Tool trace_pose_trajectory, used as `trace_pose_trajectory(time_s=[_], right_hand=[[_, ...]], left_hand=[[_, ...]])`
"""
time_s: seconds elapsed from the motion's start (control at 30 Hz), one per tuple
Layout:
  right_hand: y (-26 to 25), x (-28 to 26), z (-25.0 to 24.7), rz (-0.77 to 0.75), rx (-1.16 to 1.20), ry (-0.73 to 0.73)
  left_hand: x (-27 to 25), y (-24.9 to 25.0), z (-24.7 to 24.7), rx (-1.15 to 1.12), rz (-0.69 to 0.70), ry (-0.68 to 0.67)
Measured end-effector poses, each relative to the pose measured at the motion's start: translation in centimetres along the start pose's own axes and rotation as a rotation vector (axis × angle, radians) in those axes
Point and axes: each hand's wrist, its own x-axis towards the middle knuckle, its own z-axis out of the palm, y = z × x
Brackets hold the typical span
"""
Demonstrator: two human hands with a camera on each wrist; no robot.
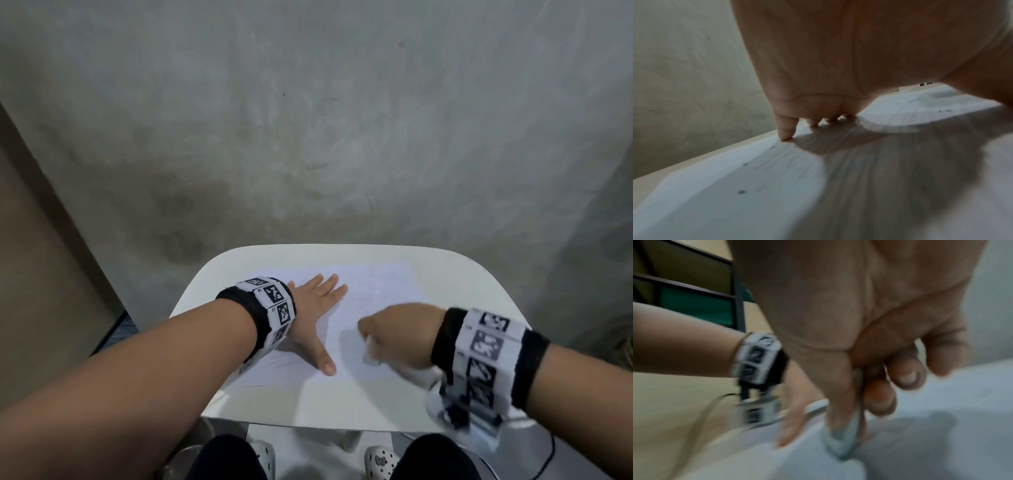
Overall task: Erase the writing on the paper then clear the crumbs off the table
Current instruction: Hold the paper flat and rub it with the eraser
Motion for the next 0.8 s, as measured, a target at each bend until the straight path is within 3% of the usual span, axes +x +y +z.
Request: trace_pose_trajectory(time_s=[0.13, 0.3, 0.4, 0.5, 0.6, 0.7, 0.8], right_hand=[[5.2, 2.5, -2.3, 0.174, -0.027, 0.104], [-0.2, 2.9, -0.2, -0.027, -0.085, 0.061], [1.5, 3.9, -2.0, 0.043, -0.022, 0.030], [4.7, 4.9, -3.9, 0.176, -0.062, 0.122], [2.0, 4.9, -2.7, 0.112, -0.224, 0.077], [-0.6, 4.0, -1.6, -0.003, -0.216, -0.002], [3.3, 4.8, -3.5, 0.131, -0.105, 0.075]], left_hand=[[0.1, 0.1, 0.1, -0.011, -0.003, 0.012], [0.0, -0.1, 0.0, -0.004, 0.022, 0.004], [0.0, -0.2, 0.0, -0.006, 0.028, 0.000], [0.0, -0.2, -0.1, -0.006, 0.020, -0.004], [0.2, -0.3, 0.0, -0.026, 0.028, 0.005], [0.3, -0.5, 0.2, -0.043, 0.045, 0.015], [0.1, -0.4, 0.1, -0.020, 0.041, 0.001]])
